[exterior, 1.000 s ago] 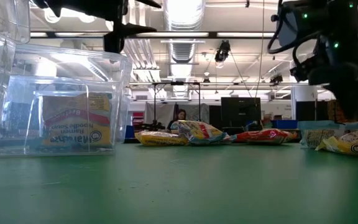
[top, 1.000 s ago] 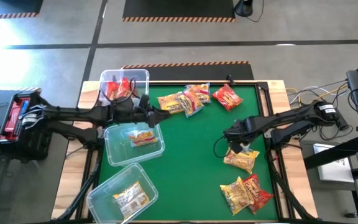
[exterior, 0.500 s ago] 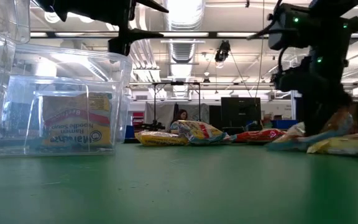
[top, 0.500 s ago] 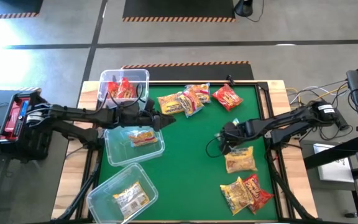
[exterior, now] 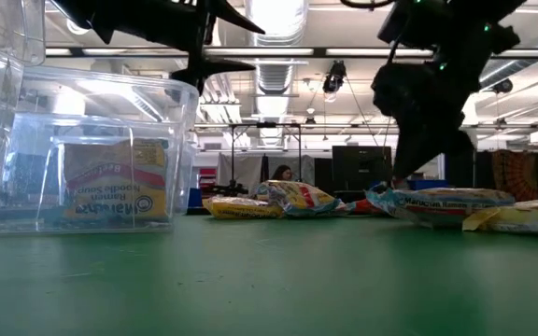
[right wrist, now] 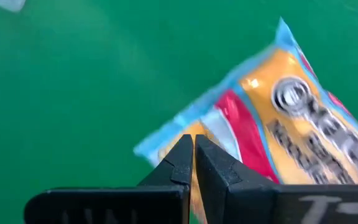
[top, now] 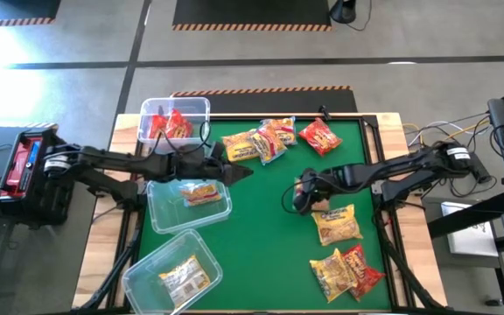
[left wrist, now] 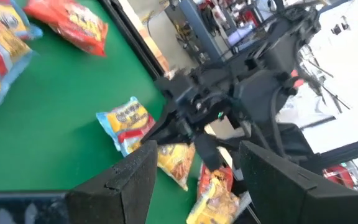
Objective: Sort Maruchan noodles
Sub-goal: Put the bottom right blue noodle pack into the middle transparent bin
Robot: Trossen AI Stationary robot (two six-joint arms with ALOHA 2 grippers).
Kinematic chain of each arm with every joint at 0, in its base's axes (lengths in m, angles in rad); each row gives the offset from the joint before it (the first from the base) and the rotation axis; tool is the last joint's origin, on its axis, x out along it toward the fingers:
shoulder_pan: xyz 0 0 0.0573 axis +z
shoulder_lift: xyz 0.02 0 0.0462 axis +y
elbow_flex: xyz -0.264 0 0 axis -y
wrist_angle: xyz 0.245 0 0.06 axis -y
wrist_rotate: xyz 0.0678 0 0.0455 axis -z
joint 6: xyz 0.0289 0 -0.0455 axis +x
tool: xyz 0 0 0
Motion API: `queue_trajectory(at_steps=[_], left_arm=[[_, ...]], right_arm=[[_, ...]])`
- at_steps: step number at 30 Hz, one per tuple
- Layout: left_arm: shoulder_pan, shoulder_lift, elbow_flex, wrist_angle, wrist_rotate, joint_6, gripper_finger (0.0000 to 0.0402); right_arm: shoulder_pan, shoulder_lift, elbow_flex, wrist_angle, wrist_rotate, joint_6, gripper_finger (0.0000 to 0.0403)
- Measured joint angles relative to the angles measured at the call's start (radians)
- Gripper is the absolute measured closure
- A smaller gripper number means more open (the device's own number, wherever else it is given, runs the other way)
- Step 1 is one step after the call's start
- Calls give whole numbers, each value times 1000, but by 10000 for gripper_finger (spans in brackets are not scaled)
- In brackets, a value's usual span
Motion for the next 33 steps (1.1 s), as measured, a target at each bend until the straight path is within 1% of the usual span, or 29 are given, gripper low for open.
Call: queue_trajectory(at_steps=[4, 7, 10, 12, 15, 18, 20, 23, 25, 29, 33], left_arm=[[-2, 28, 0, 17, 10, -19, 192], [-3, 51, 0, 35, 12, -27, 192], [-3, 70, 0, 75, 28, -28, 192], [-3, 81, 0, 95, 29, -28, 192], [-3, 99, 0, 131, 29, -28, 192], [-3, 107, 0, 131, 29, -30, 192], [-3, 112, 11, 111, 33, -31, 192], [-7, 125, 64, 69, 34, 5, 192], [-8, 133, 114, -10, 36, 51, 192], [-16, 153, 217, -222, 32, 143, 192], [-35, 147, 255, -308, 29, 214, 192]], right_arm=[[0, -43, 37, -222, 1, 9, 394], [0, -71, 42, -355, 1, 29, 394], [0, -81, 39, -423, 3, 40, 394], [0, -77, 37, -439, 19, 35, 394], [-6, -54, 36, -417, 38, 26, 394], [-8, -16, 34, -371, 49, -2, 394], [-9, 19, 34, -343, 54, -27, 394], [-13, 75, 38, -279, 62, -51, 394], [-13, 106, 39, -234, 61, -64, 394], [-13, 139, 37, -129, 61, -86, 394], [-20, 151, 36, -20, 97, -102, 394]])
